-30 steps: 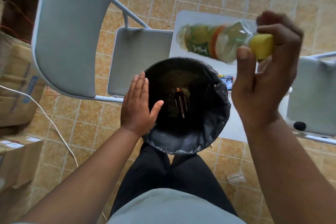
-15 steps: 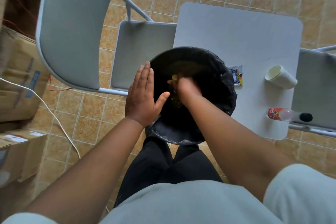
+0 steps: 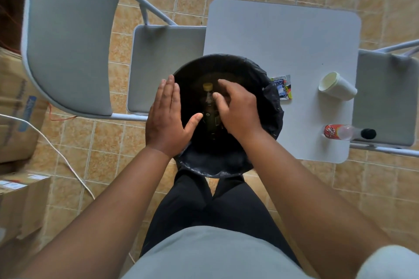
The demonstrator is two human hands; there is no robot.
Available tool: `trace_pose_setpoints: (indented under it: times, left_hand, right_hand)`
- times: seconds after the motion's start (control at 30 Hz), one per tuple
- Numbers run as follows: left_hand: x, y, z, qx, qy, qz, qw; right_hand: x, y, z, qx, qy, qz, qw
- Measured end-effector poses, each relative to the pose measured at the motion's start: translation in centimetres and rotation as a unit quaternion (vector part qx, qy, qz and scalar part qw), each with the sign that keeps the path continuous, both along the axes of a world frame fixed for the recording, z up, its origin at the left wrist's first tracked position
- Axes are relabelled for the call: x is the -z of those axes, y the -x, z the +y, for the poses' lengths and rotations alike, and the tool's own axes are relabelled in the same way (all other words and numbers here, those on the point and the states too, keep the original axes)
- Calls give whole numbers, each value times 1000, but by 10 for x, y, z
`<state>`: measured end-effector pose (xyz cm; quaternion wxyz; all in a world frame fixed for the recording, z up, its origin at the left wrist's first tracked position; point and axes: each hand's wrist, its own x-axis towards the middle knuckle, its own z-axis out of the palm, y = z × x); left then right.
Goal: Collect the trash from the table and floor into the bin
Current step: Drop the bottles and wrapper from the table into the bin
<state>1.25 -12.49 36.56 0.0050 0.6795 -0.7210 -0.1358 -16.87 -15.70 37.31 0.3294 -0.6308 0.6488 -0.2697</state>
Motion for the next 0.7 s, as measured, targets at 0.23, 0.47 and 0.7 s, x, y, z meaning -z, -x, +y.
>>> trace_pose_setpoints:
  times: [0.23,0.47,0.7]
  left_hand:
    - [1,4,-5,8,13,-10,1000]
    - [5,7,-12,21,41,-8,999]
    - [10,7,-12,28,71,4,997]
  right_hand:
    - [-3,98,-29,160,187,14,969]
    - [109,174,-74,132,-91,153,975]
    - [179,173,-76,-105,-279,333,894]
